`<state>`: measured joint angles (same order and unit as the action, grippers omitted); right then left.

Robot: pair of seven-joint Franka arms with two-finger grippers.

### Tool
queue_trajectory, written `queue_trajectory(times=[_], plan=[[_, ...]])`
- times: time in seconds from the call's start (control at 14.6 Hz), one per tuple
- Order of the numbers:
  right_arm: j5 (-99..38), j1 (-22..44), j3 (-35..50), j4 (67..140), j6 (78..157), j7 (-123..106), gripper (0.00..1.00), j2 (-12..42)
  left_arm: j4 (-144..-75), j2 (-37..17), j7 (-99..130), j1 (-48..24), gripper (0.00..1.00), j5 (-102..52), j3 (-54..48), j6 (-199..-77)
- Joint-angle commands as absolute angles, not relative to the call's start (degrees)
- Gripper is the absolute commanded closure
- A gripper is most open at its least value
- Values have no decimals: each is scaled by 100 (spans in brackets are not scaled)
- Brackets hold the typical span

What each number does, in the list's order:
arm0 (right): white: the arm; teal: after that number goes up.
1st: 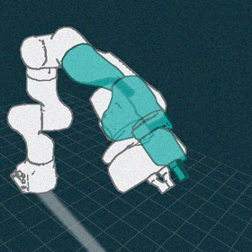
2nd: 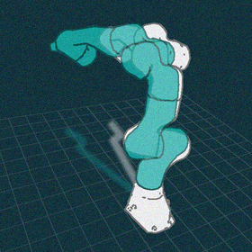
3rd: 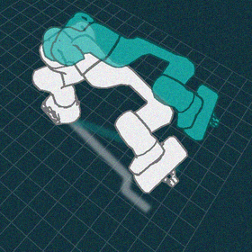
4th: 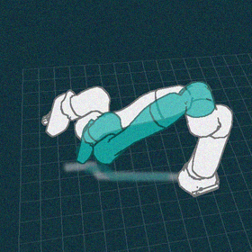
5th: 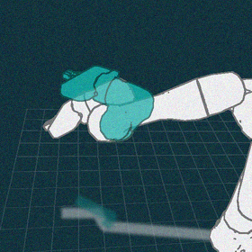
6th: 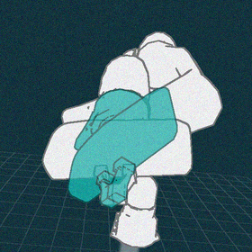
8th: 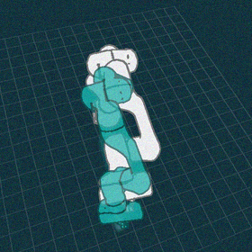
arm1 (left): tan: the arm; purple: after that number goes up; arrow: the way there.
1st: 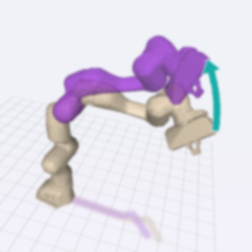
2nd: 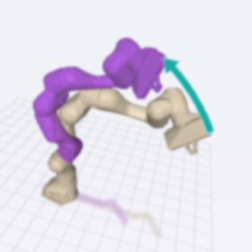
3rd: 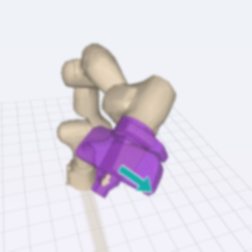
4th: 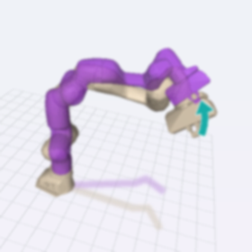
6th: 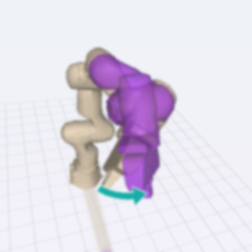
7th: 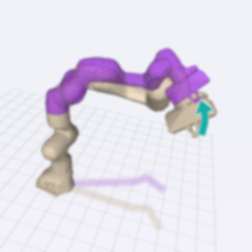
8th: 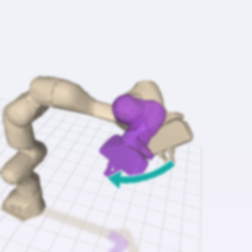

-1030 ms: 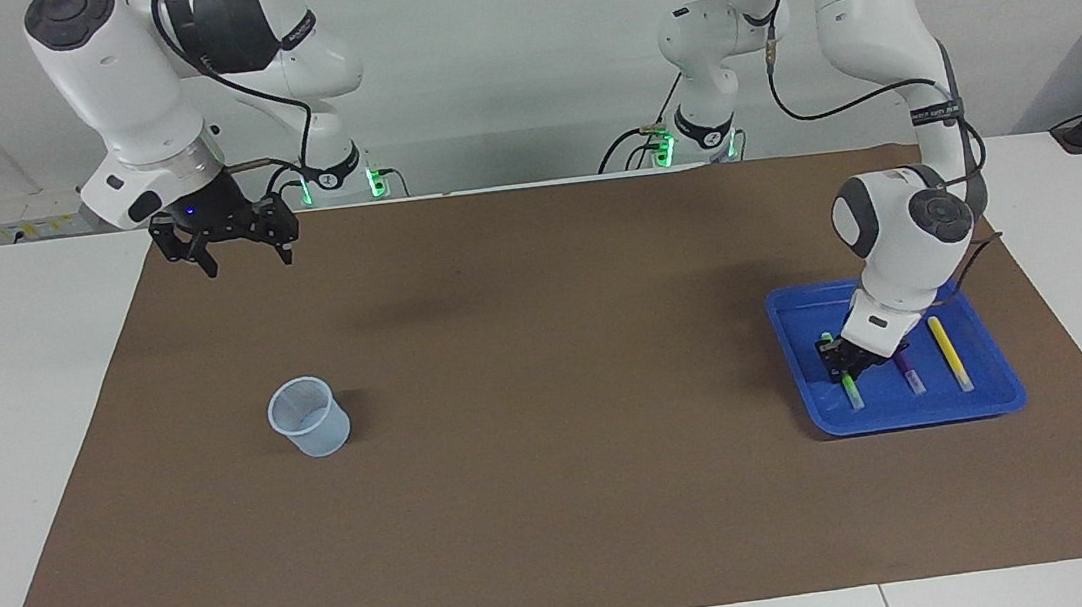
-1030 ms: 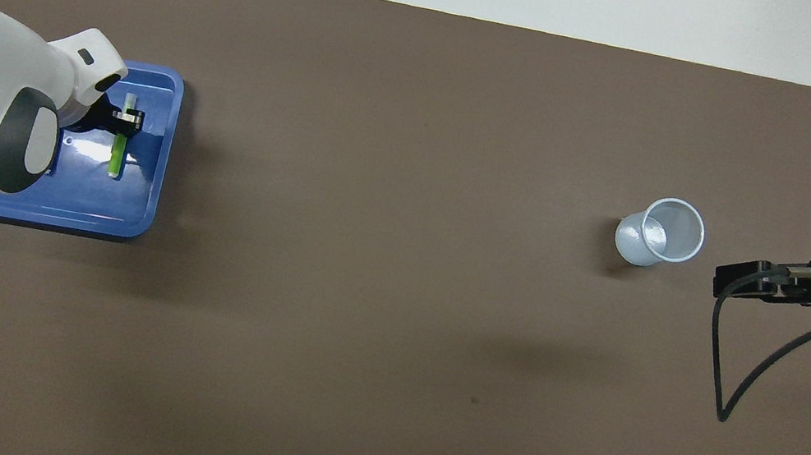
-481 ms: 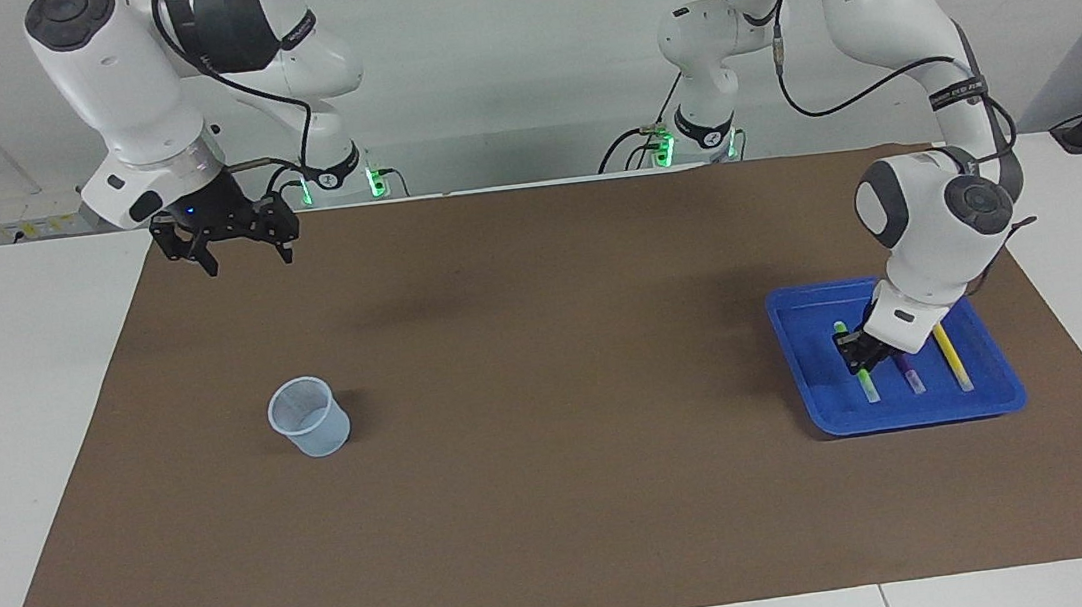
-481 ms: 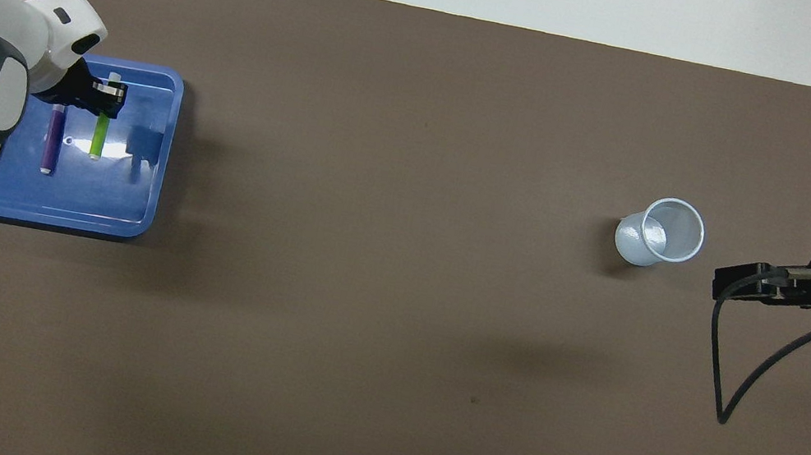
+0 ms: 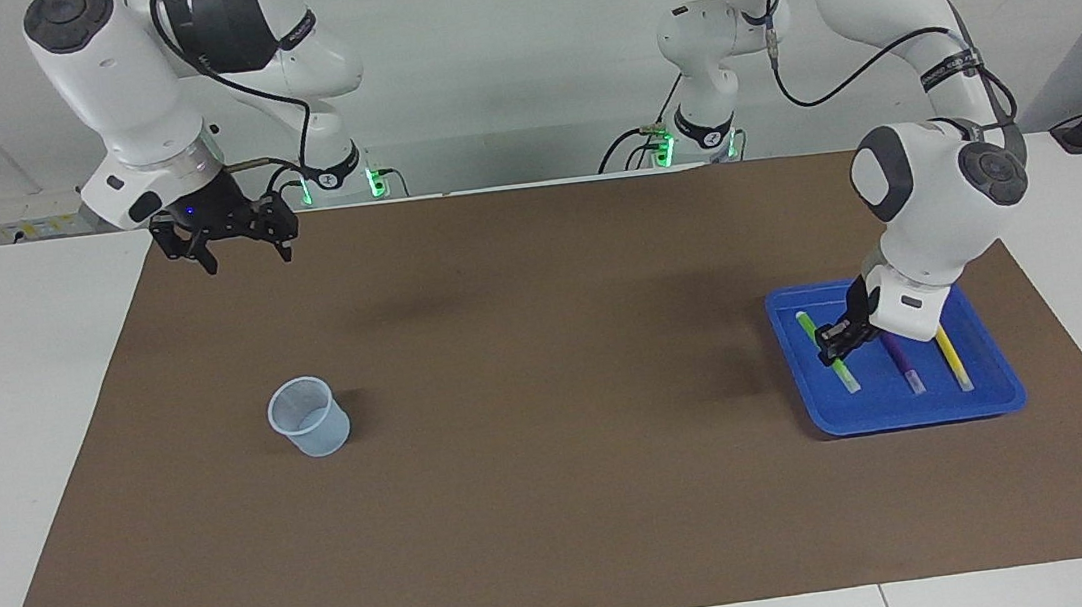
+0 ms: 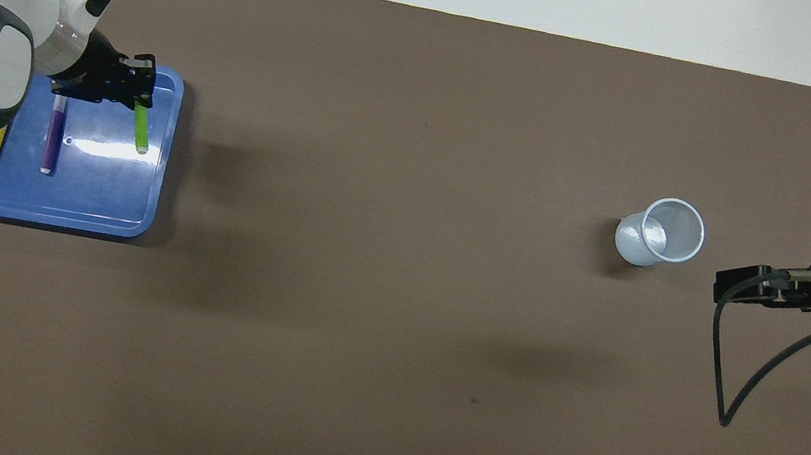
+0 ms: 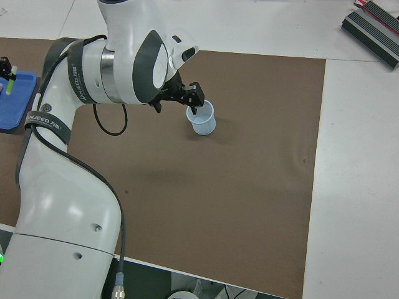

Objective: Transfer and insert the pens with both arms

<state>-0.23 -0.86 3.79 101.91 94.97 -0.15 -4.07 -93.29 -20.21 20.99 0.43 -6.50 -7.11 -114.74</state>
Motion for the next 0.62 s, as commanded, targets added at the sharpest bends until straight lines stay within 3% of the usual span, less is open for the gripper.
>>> queue_trajectory(times=[0.0, 0.55], plan=[[9, -97, 387, 10388, 9536, -114, 0, -580, -9352, -1819, 3300, -341, 94, -878, -668, -11312], [-1569, -281, 369, 11135, 10037, -53, 0, -853, -9387, -1503, 6921, -1353, 94, -1773, -686, -11417]])
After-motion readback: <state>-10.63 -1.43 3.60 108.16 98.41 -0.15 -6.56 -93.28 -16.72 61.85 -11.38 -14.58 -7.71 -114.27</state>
